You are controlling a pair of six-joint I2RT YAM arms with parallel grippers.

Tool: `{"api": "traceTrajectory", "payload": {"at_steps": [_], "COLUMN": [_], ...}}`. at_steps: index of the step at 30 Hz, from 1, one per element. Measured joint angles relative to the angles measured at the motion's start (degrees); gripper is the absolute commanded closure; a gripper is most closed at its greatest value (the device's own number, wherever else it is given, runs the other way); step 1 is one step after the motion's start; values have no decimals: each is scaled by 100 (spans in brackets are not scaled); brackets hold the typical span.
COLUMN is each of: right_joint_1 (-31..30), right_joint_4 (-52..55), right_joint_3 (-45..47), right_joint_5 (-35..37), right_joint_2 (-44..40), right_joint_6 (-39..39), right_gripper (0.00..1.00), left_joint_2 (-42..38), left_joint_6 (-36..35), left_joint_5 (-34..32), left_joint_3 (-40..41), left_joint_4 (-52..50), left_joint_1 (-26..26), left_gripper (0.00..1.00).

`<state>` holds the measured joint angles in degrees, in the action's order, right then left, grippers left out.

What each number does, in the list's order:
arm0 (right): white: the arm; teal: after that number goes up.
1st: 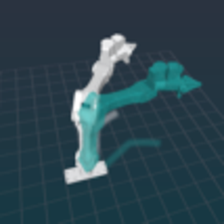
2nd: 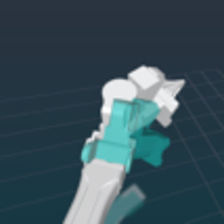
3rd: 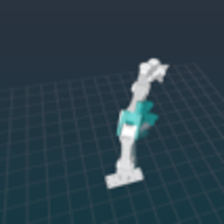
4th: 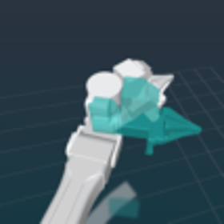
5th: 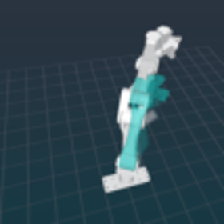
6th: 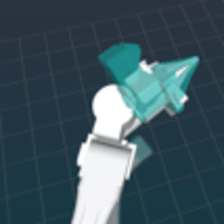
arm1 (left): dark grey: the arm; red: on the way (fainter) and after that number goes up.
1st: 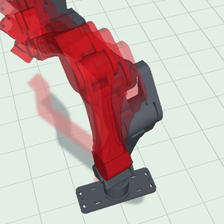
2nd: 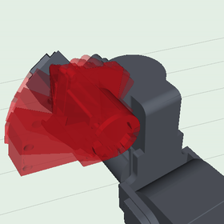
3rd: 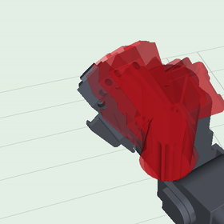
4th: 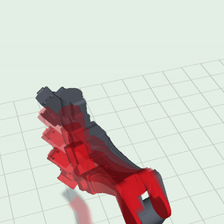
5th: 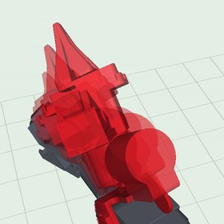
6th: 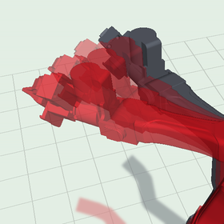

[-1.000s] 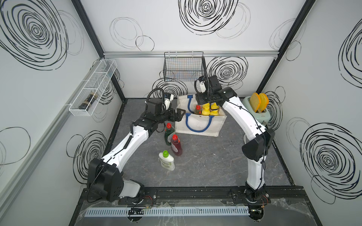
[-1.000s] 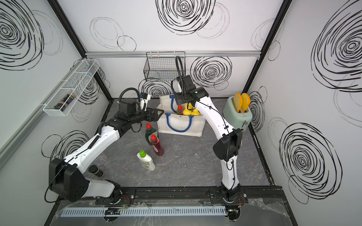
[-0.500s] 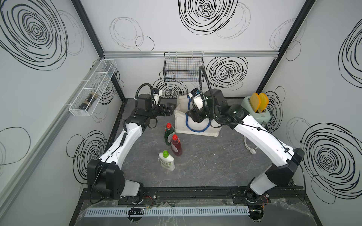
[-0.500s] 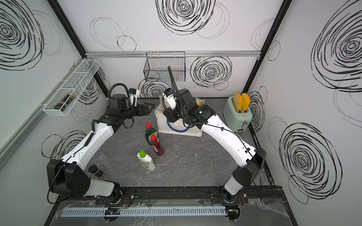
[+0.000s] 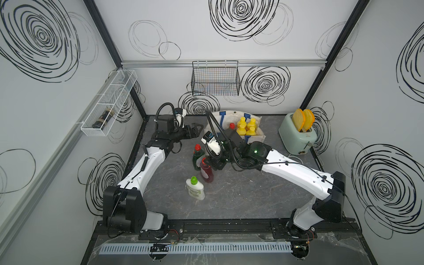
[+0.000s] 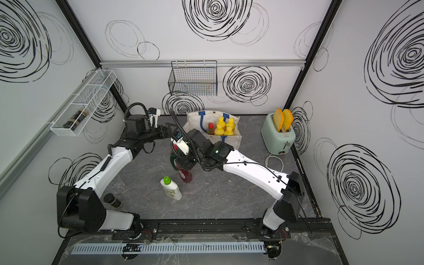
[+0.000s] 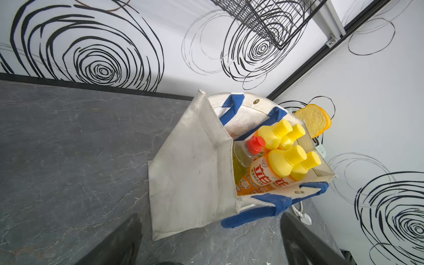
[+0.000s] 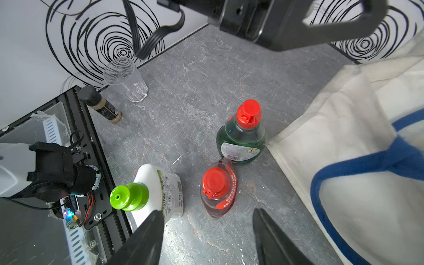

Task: Pack dish soap into the shopping bag
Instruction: Pick up the bottle of dish soap at the center of the board.

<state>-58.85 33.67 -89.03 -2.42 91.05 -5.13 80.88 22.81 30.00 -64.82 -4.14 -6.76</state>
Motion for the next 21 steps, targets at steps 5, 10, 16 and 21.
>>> {"api": "traceTrajectory", "payload": {"at_steps": [5,10,16,21], "right_joint_1": [-22,-26,-31,-31], "right_joint_4": [-122,-251,-409,-470], "right_joint_3": [26,138,262,286], "right_joint_5": [-4,-101,-236,-260], "right_joint_2": [101,203,400,549], "right_joint_6": [9,26,26,28], "right_gripper": [35,36,36,38], "left_joint_2": [-144,-234,-236,-236], "left_joint_6": [-2,-9,-13,-24], "left_joint_5": [-15,-68,-74,-74], "left_joint_3": [44,74,76,76], "left_joint_4": [28,129,129,127], "left_joint_1": [0,0,0,0], "left_gripper": [4,4,4,4]}}
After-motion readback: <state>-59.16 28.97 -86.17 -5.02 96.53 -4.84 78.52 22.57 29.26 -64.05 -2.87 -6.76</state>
